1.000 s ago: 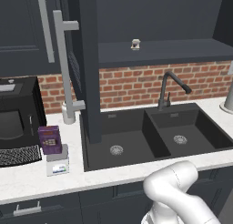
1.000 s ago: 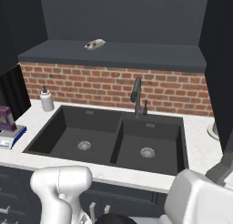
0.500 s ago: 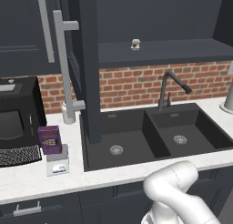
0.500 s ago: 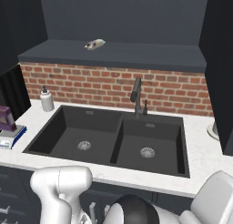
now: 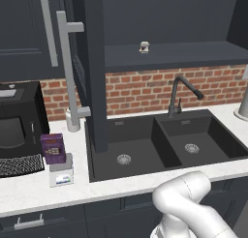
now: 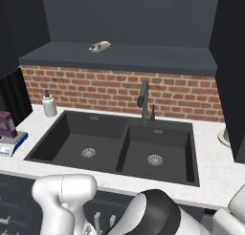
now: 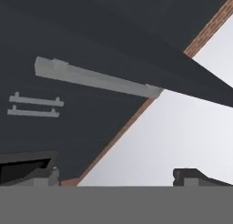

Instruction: Pick the cereal and place it on the digital scale for weighing, and close the cabinet.

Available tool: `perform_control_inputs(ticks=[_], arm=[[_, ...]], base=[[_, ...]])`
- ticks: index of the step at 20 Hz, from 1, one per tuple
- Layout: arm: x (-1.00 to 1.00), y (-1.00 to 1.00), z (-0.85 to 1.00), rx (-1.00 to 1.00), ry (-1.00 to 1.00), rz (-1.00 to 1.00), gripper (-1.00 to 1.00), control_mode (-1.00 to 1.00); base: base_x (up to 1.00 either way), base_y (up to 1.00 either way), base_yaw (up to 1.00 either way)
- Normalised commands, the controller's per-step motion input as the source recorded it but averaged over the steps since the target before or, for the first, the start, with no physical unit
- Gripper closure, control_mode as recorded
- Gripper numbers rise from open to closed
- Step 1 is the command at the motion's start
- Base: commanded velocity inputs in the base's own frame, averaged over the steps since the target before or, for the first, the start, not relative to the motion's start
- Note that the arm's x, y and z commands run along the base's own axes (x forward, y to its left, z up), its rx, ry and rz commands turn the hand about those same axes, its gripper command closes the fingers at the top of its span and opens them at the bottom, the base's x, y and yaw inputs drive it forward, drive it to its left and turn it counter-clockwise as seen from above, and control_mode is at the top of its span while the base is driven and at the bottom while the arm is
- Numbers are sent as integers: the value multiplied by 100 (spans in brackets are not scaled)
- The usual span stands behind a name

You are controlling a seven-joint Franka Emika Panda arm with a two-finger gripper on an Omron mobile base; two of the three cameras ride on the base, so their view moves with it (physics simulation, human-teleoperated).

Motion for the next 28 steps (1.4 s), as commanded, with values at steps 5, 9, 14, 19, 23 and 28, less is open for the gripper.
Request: perform_control_inputs(ticks=[5,9,14,19,23,28], arm=[[1,-12,-11,1,0,19,-100,-100],[0,-2,-63,-7,-2,31,-100,-100],[13,-14,-49,-7,0,34,-100,-100],[29,-40,-1,0,0,28,-100,-100],[46,-22,-3,2,6,23,-100,-100],[69,0,-20,0,6,12,-100,-100]], base=[[0,0,0],[0,0,0],[0,0,0],[0,0,0],[0,0,0],[0,0,0]])
